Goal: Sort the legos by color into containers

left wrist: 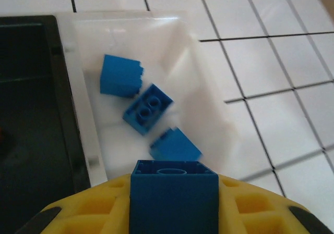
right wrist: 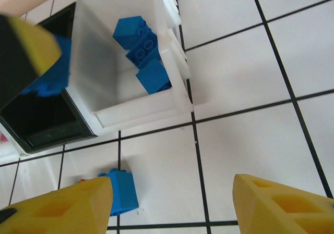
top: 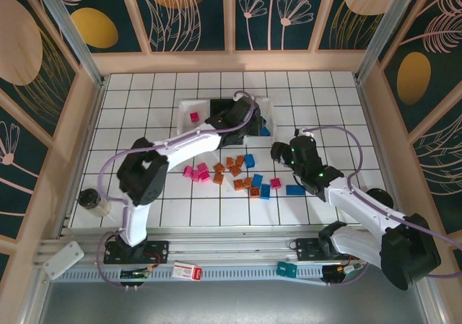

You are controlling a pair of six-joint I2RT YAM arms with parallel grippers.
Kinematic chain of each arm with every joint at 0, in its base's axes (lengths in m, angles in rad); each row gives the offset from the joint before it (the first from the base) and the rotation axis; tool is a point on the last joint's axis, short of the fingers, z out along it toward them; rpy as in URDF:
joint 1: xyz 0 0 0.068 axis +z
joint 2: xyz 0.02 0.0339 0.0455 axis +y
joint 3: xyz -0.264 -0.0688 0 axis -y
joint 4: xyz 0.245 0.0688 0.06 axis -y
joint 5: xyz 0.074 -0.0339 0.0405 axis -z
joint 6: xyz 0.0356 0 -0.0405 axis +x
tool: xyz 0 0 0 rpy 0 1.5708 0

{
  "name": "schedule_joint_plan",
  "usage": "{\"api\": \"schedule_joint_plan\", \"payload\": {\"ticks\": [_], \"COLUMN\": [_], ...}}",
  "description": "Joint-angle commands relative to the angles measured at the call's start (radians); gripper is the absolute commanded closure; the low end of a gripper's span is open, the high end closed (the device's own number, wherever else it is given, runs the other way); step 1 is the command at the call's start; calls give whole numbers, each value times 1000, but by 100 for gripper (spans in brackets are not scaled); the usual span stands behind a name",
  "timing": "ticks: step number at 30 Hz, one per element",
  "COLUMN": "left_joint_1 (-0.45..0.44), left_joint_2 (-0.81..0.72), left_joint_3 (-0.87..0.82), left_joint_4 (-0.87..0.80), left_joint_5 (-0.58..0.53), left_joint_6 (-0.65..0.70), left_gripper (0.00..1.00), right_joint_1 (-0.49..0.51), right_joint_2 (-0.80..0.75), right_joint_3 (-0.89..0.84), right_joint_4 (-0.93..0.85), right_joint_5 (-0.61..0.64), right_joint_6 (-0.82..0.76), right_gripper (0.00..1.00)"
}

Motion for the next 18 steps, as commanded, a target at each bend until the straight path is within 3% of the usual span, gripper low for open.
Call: {"api": "schedule_joint_plan", "payload": {"ticks": [1, 8, 14, 18], "left_joint_1": [11, 33, 39, 40], "left_joint_2": [98, 289, 344, 275], "left_joint_3": [149, 423, 561, 527], "left_joint_4": [-94, -179, -213, -183], "left_joint_5": [28, 36, 66, 109], "left_joint_6": [28, 12, -6, -19], "left_gripper": [74, 64, 42, 25], "right_joint_1": [3, 3, 3, 3], "right_joint_2": [-24, -31, -28, -24], "right_joint_3": [-24, -49, -59, -59], "right_joint_4": [-39, -56, -73, -84], "right_joint_5": [22, 2, -17, -42], "right_joint_6": [29, 43, 45, 39], "right_gripper": [37, 37, 37, 37]}}
